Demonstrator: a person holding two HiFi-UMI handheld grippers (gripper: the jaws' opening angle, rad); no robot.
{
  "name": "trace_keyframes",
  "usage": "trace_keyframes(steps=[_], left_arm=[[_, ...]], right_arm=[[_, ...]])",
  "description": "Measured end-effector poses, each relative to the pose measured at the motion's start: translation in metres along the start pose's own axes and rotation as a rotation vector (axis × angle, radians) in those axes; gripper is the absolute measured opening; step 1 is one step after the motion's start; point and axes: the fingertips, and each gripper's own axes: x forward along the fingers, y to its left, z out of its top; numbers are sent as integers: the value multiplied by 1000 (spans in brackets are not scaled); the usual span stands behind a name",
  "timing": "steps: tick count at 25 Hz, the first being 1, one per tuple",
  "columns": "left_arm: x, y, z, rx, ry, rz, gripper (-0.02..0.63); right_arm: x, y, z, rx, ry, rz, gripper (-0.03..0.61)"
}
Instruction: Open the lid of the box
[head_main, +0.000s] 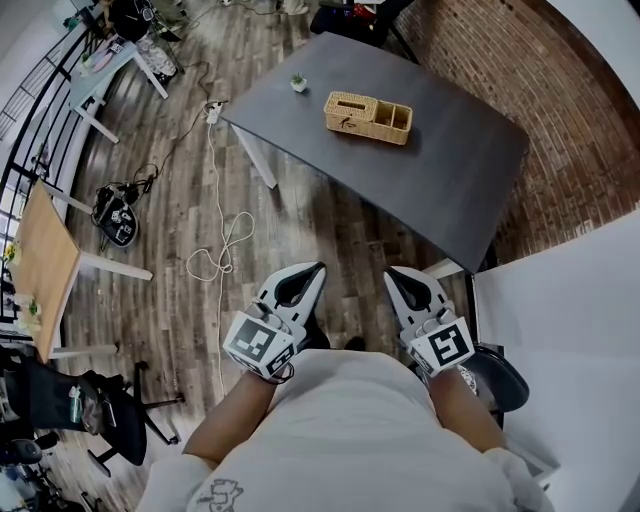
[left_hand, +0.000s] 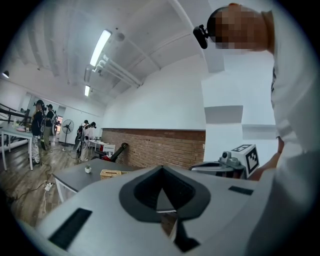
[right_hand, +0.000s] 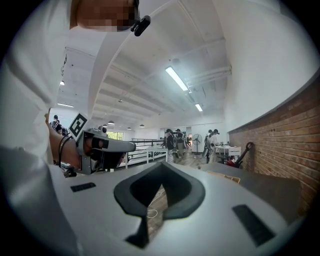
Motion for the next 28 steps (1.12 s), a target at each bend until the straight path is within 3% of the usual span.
trace_keyframes(steps=[9, 22, 28], left_arm=[[9, 48, -2, -27, 6, -26, 11], [10, 159, 10, -24, 44, -127, 11], [5, 189, 16, -16, 51, -169, 11]], right_arm=[[48, -9, -8, 1, 36, -25, 35], [157, -17, -12, 0, 98, -88, 115], [185, -15, -6, -14, 119, -105, 140]])
